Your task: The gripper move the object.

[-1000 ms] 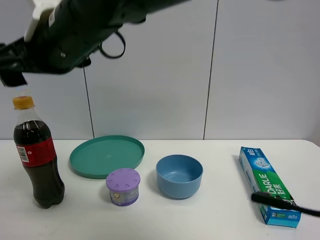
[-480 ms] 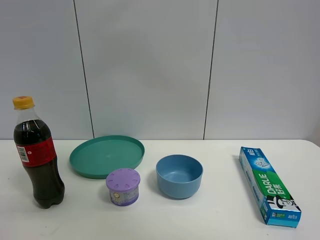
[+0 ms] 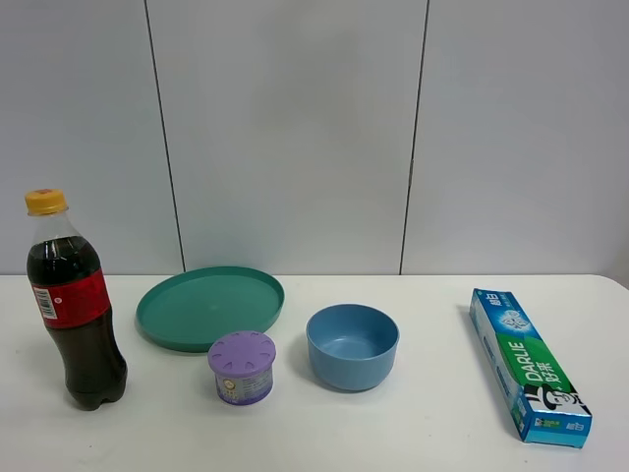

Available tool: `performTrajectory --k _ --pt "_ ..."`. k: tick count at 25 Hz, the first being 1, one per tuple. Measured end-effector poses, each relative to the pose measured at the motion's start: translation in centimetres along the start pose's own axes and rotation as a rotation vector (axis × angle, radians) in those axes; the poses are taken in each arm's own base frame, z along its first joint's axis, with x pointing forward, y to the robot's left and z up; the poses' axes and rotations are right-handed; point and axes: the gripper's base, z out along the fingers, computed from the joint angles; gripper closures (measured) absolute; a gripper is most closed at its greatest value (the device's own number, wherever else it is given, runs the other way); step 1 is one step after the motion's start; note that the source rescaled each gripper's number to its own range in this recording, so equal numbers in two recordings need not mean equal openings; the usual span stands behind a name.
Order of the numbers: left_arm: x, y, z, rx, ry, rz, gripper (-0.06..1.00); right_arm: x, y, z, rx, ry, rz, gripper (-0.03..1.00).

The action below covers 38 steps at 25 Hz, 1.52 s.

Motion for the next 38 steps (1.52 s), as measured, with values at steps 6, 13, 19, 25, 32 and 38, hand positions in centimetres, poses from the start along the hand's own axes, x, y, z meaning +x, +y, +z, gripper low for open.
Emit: performTrajectory --k 6,13,19,25,32,38 --pt "0.0 0.0 0.0 0.0 0.0 0.0 -0.06 6.3 -0.8 -2.5 0.03 0.088 0.071 0.37" --pt "0.0 0.0 0.0 0.0 0.0 0.001 -0.06 14.9 -0.2 -7.0 0.054 0.15 0.303 0.37" --pt "0.0 0.0 0.0 0.0 0.0 0.001 -0.06 20.3 -0.5 -10.4 0.13 0.221 0.414 0.37" --pt "0.0 0.0 0.0 0.0 0.0 0.001 -0.06 23.3 0.3 -12.7 0.211 0.284 0.455 0.37" --pt "0.0 0.0 0.0 0.0 0.0 0.001 -0.06 25.6 2.7 -13.9 0.287 0.32 0.636 0.37" --pt "0.0 0.0 0.0 0.0 0.0 0.001 -0.06 28.1 5.4 -13.9 0.363 0.34 0.79 0.37"
